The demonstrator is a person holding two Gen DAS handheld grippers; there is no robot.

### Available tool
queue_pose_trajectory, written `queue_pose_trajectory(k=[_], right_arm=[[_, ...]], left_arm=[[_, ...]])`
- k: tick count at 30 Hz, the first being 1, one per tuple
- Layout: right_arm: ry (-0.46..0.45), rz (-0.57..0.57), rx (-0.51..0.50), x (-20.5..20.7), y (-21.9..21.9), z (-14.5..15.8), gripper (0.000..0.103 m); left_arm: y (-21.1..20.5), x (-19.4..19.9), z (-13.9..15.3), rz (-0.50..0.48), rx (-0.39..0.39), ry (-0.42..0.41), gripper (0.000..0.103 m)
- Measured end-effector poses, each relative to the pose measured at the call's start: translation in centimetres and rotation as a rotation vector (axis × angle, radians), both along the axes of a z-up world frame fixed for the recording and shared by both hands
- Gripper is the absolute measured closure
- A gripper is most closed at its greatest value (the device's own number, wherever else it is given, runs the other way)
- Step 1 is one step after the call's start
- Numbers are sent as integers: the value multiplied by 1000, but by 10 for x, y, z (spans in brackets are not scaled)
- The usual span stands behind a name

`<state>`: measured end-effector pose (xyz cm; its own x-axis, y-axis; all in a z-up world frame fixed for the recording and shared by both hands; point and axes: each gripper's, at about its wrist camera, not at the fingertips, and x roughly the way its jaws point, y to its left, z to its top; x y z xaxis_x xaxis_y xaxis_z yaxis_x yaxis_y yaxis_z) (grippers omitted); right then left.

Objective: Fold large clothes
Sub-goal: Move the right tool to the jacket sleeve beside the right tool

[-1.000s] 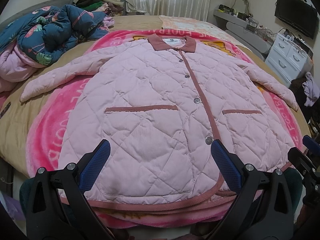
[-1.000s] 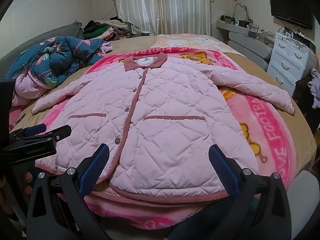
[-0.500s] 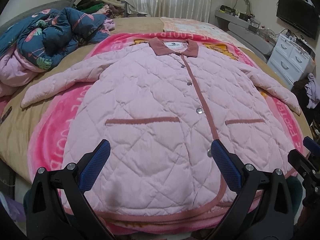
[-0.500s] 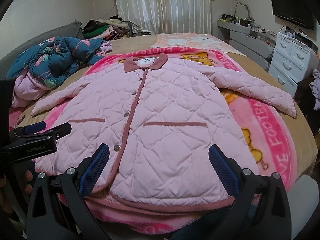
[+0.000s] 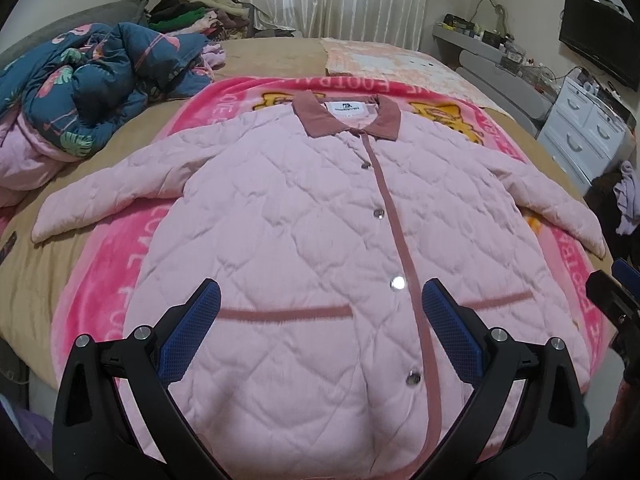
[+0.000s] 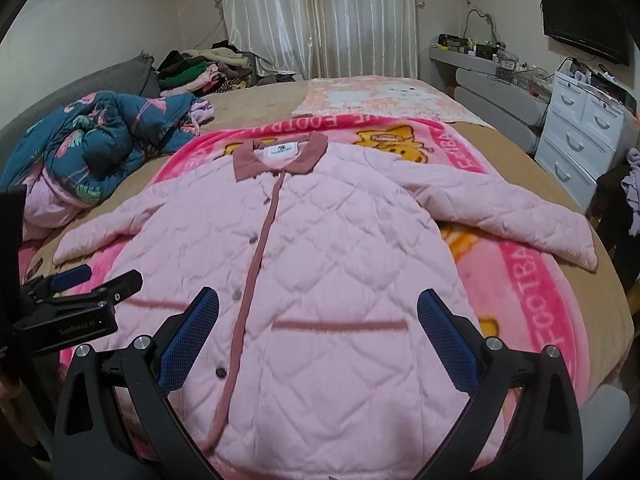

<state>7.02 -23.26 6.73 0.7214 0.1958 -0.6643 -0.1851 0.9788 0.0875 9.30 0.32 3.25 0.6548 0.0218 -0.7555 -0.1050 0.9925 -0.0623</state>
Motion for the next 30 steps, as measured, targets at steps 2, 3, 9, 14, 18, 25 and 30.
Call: queue_pose_trajectory(k=[2, 3, 9, 14, 18, 25, 30], right_arm=[[-10, 0, -5, 9, 0, 4, 4], [-13, 0, -4, 15, 0, 5, 4], [-35, -11, 11, 49, -3, 17, 4], [-46, -28, 34, 76, -10, 25, 4], [-47, -52, 41, 103, -16, 28, 4], [-44, -163, 91, 151, -51, 27, 4], [-52, -238, 91, 174, -76, 25, 4]], left_arm=[[0, 11, 2, 3, 4, -2, 9], [-1, 14, 3, 3, 3, -3, 9], [-2, 45, 11, 0, -5, -8, 9], [-6, 72, 17, -4, -17, -6, 9], [-10, 97, 21, 0, -4, -10, 9], [-27, 140, 20, -12, 7, -7, 9], [-47, 168, 18, -48, 8, -7, 9]])
